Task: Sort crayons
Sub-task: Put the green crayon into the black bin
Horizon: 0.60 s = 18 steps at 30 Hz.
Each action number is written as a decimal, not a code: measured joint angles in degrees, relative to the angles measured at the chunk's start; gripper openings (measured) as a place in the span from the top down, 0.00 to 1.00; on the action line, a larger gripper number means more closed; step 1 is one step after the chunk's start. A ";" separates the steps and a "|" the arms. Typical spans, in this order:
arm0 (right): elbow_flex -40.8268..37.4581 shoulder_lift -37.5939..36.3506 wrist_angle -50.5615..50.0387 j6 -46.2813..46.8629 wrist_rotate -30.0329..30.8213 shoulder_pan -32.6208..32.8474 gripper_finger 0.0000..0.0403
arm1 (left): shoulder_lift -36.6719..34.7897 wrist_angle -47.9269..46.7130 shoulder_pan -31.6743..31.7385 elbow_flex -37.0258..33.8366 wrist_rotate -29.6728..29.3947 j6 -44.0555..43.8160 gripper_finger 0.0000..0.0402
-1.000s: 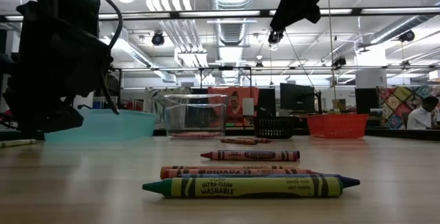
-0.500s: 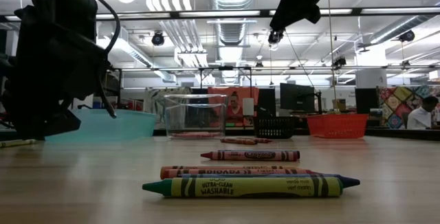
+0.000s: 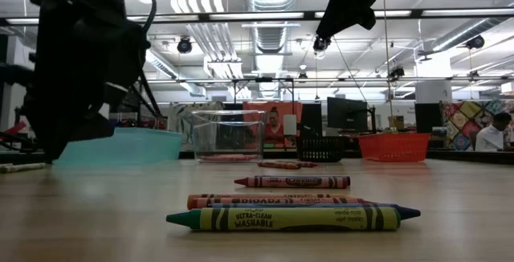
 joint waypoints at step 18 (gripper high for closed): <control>-1.09 0.01 -0.05 -0.43 -0.02 0.02 0.82 | 0.00 -1.39 -0.90 -1.58 0.72 -5.47 0.71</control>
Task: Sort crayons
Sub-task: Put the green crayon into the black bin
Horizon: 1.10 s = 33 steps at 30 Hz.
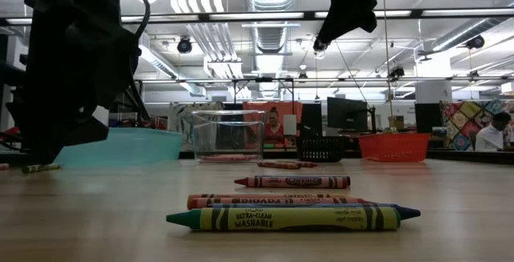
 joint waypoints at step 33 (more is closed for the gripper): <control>-0.88 0.00 0.04 0.19 -0.02 -0.01 0.82 | -9.46 9.19 -2.93 -1.66 -2.81 3.25 0.99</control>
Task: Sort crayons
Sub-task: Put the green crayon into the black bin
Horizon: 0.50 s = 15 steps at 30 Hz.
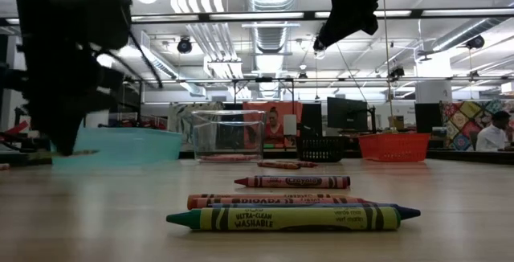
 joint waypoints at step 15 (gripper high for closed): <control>-18.95 0.00 43.62 -13.69 -14.18 2.96 0.82 | -18.69 37.88 -5.81 0.89 -23.19 43.04 1.00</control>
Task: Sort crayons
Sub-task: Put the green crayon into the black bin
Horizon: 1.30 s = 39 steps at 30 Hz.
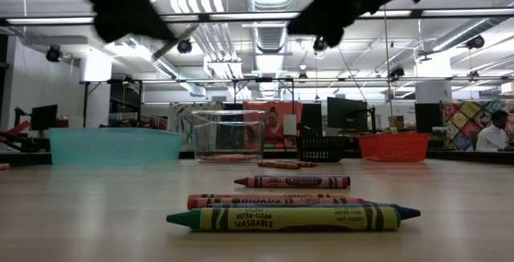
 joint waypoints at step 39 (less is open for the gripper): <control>-10.16 0.00 37.33 -0.03 -7.97 4.43 0.82 | 21.18 72.28 7.94 -2.79 13.60 50.46 1.00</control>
